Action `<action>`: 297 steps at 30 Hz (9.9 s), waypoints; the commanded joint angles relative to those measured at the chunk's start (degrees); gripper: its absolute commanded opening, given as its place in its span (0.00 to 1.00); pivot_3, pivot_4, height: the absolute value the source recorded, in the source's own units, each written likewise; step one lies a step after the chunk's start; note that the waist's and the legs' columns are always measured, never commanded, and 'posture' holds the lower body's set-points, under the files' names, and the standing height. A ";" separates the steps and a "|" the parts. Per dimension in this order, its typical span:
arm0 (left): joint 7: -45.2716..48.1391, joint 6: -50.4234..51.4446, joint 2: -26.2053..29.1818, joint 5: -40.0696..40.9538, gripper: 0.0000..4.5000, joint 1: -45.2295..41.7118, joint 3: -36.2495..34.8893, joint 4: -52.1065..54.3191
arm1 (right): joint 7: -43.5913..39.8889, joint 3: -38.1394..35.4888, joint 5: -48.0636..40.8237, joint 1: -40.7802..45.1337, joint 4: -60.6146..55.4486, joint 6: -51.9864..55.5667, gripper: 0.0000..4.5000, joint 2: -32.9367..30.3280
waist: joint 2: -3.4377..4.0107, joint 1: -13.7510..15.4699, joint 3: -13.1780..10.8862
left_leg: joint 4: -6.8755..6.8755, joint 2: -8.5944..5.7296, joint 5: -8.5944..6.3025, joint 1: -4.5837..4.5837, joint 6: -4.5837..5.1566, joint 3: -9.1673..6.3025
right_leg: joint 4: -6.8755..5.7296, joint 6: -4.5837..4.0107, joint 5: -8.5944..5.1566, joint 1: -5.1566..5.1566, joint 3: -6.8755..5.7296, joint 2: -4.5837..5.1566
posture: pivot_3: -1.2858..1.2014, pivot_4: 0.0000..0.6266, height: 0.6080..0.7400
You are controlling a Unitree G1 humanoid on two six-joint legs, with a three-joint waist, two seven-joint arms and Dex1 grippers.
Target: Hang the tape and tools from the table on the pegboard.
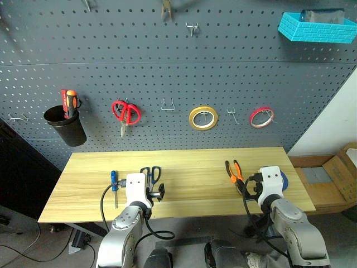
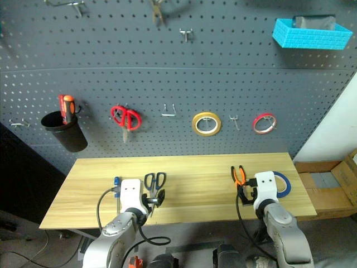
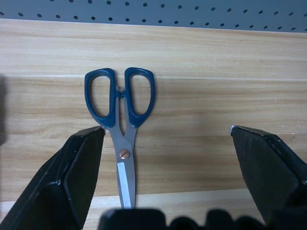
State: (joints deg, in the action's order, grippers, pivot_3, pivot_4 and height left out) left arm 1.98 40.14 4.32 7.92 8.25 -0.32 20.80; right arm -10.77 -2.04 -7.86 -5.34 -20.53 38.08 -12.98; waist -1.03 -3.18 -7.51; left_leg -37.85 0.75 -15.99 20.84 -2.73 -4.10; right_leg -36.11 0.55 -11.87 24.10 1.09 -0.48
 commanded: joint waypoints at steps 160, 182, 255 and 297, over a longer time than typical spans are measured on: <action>37.51 -27.51 21.74 -4.09 1.00 -13.98 13.90 -6.33 | -9.87 4.00 1.45 25.65 15.79 14.81 0.99 -3.61 | -0.33 -1.97 -5.53 | -0.98 -0.80 0.30 0.61 1.16 1.25 | -0.96 1.03 0.54 0.96 1.72 0.54 | 0.48 0.43 1.00; 34.46 -18.53 21.74 -1.67 1.00 -11.18 10.33 3.47 | -2.67 -3.75 0.65 45.15 50.53 11.86 0.99 -0.93 | -0.32 -1.84 -10.04 | -0.86 -0.81 0.12 1.08 1.44 1.15 | -0.83 1.49 0.61 1.27 1.62 0.62 | 0.50 0.55 1.00; 12.55 -18.91 11.37 4.78 1.00 -29.22 -4.25 -4.33 | 0.49 3.71 2.24 72.70 46.26 -55.77 0.60 19.74 | -1.24 1.57 -9.94 | -0.93 -0.04 0.41 2.72 0.59 1.15 | -0.92 0.72 1.54 3.08 1.30 0.63 | 0.55 0.46 1.00; 14.56 -20.11 13.13 4.73 1.00 -30.80 -6.36 -8.58 | 6.20 0.03 0.69 76.81 64.42 -62.99 0.60 23.19 | -1.07 1.61 -11.01 | -0.96 -0.05 0.54 2.61 0.79 1.11 | -1.07 0.71 1.54 3.03 1.29 0.60 | 0.55 0.56 1.00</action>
State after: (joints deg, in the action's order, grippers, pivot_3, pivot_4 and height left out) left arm 16.79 20.81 16.93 12.60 -22.78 -5.93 8.89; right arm -6.05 -0.01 -5.82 68.48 44.79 -25.07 9.08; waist -2.10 -1.57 -18.52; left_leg -38.82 0.69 -15.43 23.45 -1.93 -2.99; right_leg -37.18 1.25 -10.32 27.13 2.38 0.11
